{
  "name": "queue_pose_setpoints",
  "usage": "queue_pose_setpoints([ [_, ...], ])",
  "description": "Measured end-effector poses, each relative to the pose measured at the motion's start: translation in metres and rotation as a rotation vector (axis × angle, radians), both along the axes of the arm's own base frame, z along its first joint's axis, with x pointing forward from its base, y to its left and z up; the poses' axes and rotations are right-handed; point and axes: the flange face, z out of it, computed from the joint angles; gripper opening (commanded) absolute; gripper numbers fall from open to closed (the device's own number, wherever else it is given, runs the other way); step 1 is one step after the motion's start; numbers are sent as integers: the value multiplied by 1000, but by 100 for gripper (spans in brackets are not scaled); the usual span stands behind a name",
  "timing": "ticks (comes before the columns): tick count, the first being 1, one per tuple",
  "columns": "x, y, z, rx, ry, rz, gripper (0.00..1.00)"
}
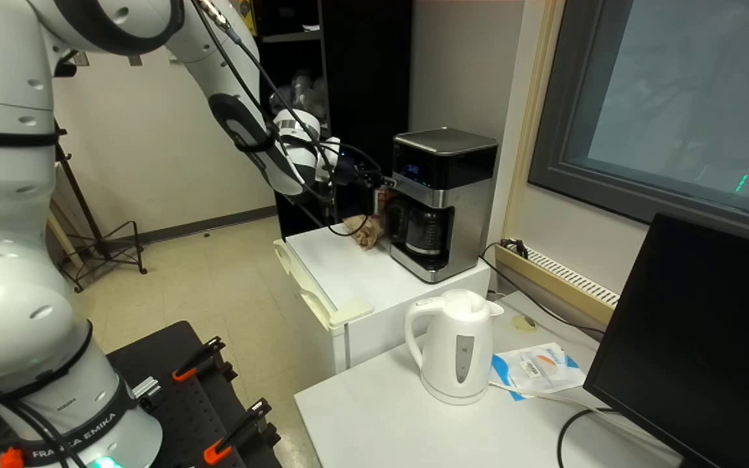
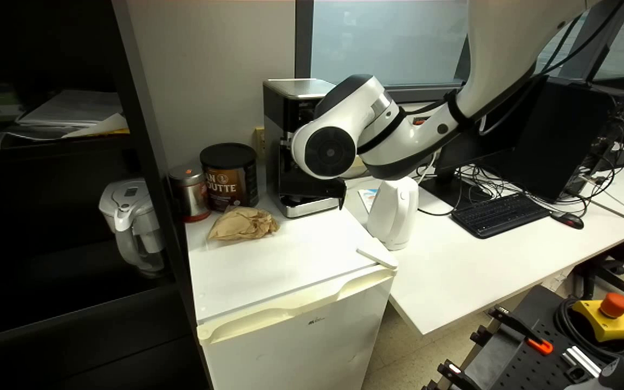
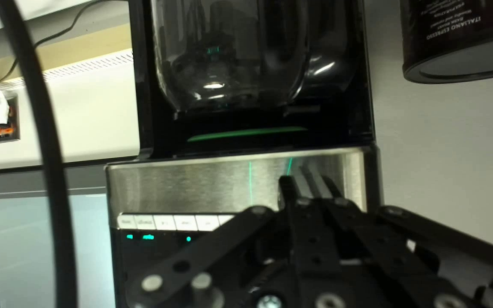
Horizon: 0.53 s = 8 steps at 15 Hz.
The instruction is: Press the buttons on the coffee making machine
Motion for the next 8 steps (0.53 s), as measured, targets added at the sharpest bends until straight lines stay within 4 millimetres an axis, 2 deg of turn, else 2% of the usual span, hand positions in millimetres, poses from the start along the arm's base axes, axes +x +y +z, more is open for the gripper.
queue_pose_setpoints([
  [8, 1, 0, 1, 10, 4, -12, 0],
])
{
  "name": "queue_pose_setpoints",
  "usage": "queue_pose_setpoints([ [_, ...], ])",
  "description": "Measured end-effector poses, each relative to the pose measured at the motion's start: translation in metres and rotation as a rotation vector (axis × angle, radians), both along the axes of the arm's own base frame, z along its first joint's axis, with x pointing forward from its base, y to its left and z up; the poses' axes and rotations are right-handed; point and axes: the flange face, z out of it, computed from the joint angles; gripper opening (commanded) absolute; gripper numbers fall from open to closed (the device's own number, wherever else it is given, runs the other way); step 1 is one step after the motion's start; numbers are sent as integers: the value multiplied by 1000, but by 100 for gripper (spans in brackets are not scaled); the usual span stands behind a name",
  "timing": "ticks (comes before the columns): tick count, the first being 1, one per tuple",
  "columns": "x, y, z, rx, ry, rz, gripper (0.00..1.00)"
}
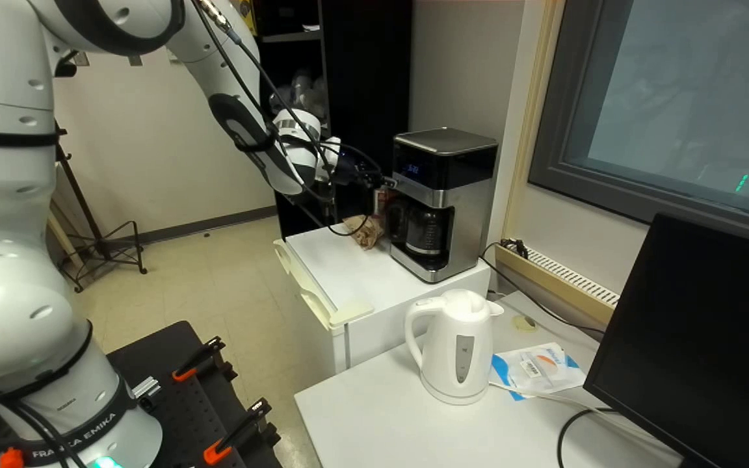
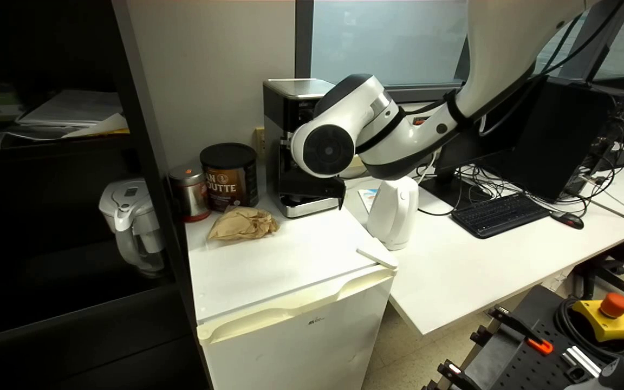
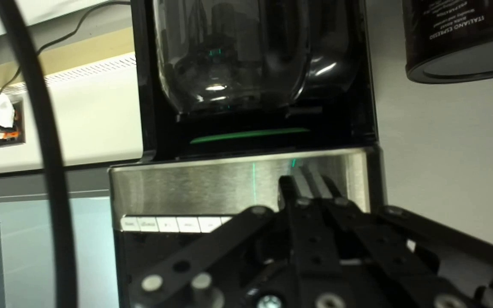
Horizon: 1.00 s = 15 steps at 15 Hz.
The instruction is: Press the buttons on the coffee making machine
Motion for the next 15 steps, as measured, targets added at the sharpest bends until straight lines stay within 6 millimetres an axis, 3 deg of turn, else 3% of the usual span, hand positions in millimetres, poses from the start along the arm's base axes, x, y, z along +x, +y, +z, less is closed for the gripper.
queue_pose_setpoints([
  [9, -6, 2, 5, -8, 4, 19, 0],
  [15, -42, 11, 24, 3, 0, 71, 0],
])
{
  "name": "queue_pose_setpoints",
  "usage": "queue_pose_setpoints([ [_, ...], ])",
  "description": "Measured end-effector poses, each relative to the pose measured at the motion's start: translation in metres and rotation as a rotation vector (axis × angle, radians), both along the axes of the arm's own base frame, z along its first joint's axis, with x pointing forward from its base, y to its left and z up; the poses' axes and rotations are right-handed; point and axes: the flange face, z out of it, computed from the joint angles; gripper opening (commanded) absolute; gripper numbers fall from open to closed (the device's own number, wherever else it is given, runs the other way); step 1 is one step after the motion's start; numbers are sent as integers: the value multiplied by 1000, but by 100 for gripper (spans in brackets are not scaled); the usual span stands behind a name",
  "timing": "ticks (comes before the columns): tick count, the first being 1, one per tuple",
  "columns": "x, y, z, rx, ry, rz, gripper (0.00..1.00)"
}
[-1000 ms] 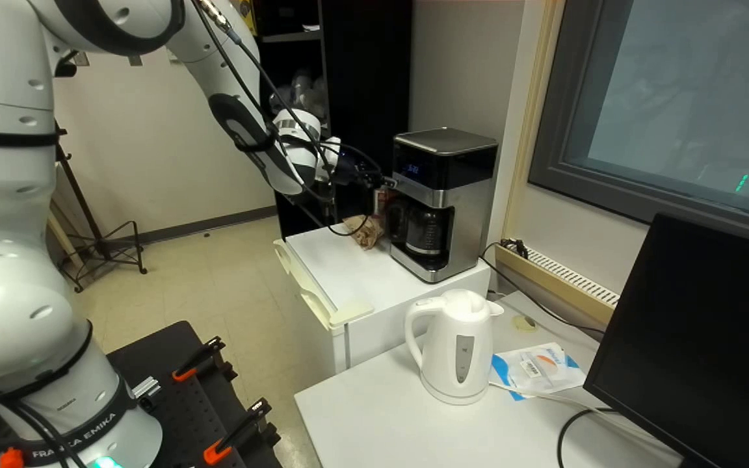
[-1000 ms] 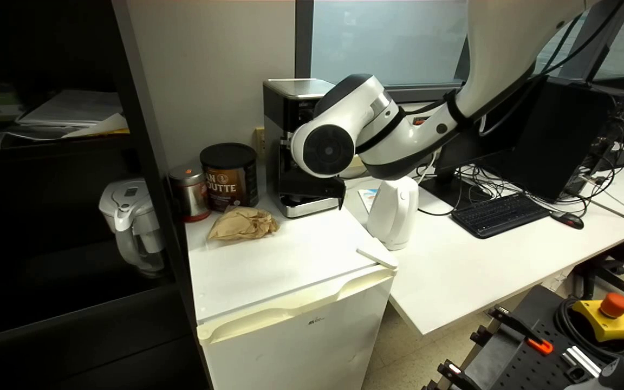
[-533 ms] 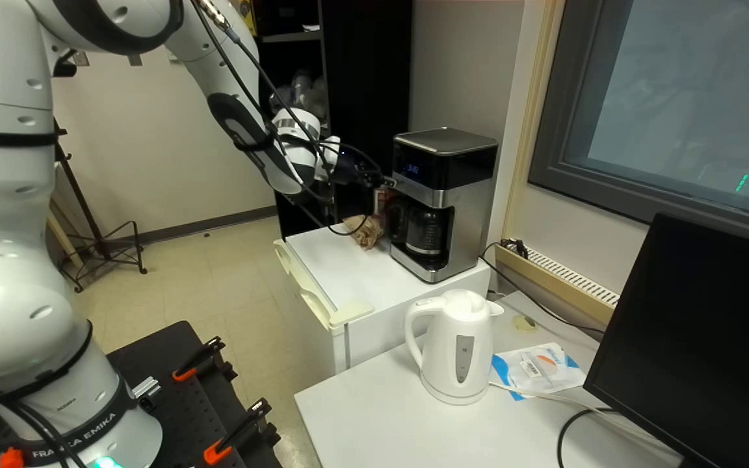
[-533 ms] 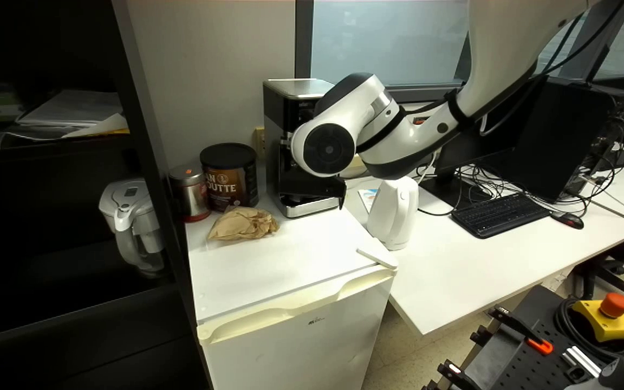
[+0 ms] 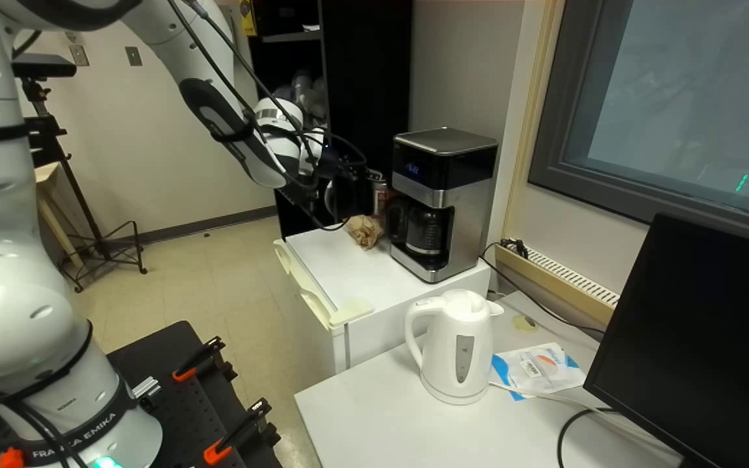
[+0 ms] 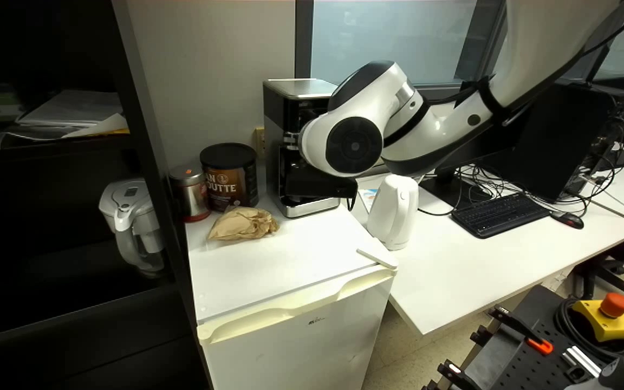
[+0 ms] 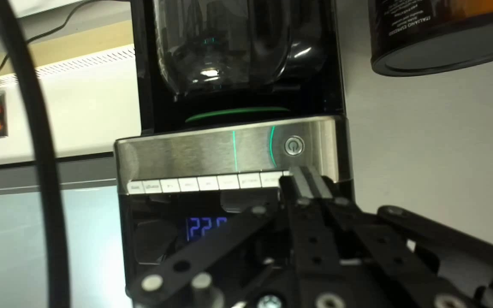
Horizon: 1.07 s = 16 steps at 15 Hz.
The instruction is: Press the buttons on the coffee making machine
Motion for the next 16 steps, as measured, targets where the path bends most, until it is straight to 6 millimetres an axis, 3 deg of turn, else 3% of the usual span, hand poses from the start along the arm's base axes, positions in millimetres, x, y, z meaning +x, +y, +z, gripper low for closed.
queue_pose_setpoints([
  [16, -127, -12, 12, 172, 54, 36, 0],
])
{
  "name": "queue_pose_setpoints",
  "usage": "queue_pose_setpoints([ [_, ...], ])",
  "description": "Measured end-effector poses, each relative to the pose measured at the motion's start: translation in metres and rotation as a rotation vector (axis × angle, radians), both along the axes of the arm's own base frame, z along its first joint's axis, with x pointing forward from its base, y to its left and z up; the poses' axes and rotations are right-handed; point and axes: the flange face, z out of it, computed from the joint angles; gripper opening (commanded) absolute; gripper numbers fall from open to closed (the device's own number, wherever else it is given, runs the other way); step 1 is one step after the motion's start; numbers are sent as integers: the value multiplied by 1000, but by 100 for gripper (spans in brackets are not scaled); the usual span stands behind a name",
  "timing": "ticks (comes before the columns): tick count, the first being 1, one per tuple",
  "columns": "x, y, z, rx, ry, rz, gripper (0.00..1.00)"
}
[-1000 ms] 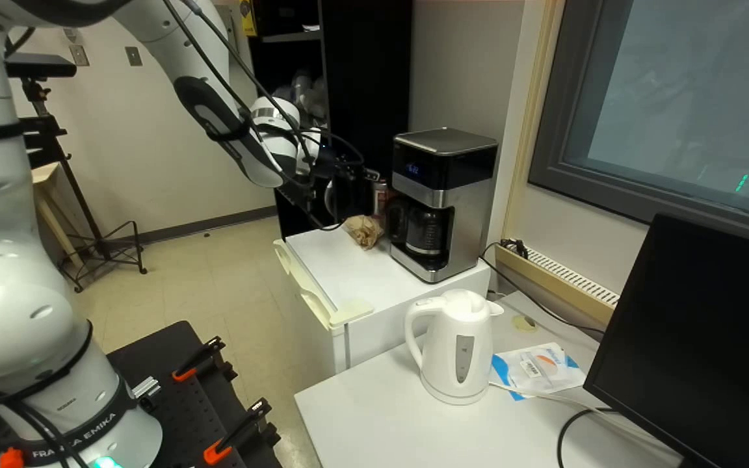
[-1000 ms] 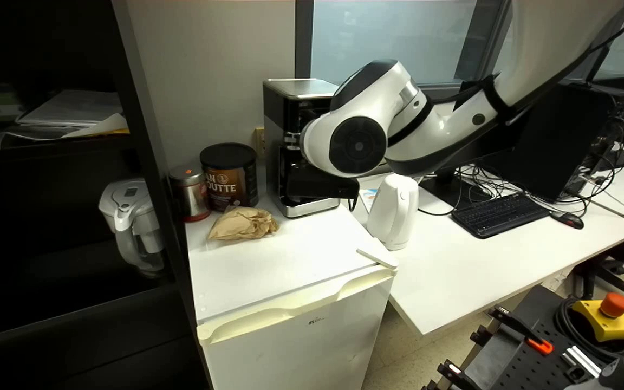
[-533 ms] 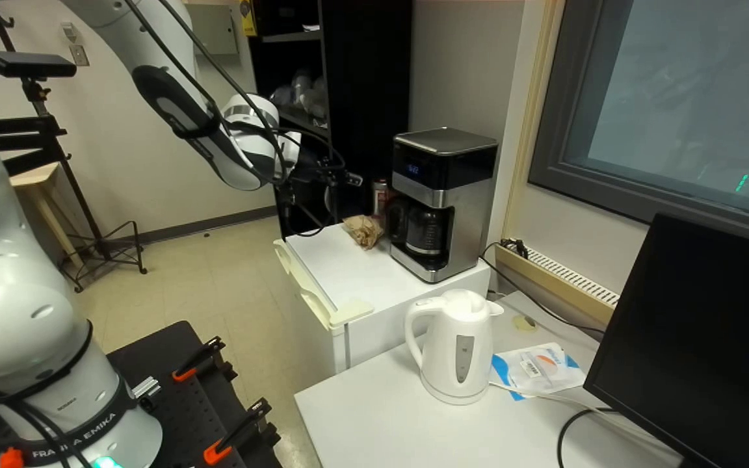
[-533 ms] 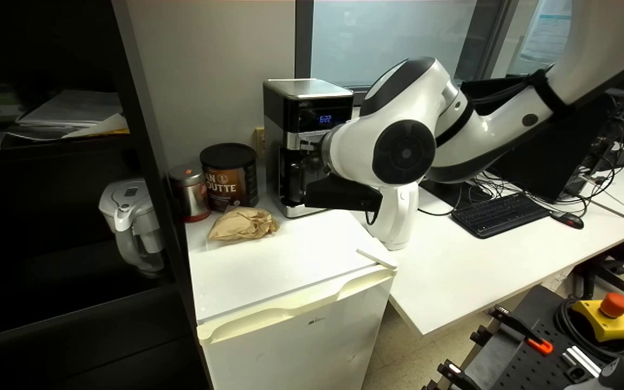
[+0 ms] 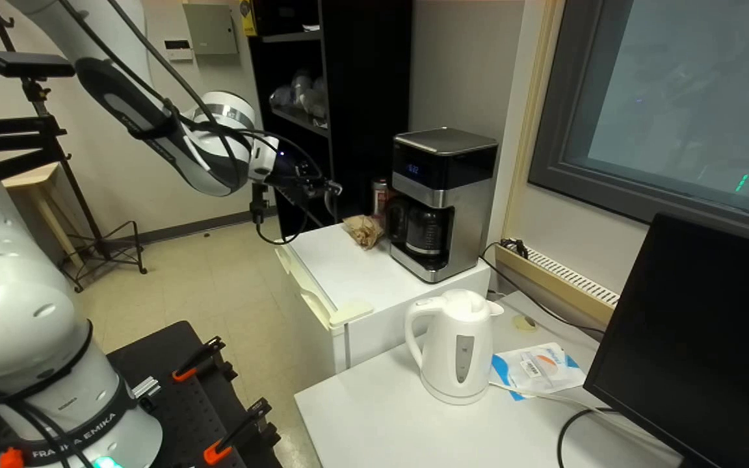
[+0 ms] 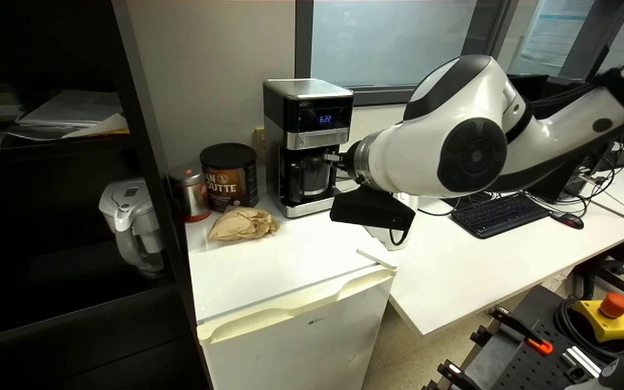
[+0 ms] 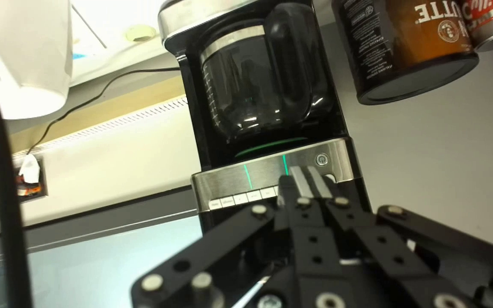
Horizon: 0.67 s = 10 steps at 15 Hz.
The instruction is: Press the buttons on the coffee making machine
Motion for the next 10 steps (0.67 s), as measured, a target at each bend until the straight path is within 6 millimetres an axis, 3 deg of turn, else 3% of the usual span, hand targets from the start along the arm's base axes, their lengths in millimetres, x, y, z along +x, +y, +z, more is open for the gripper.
queue_pose_setpoints([
  [5, -36, -9, -1, 83, 78, -12, 0],
  [10, -51, -27, -3, 230, 244, -30, 0],
])
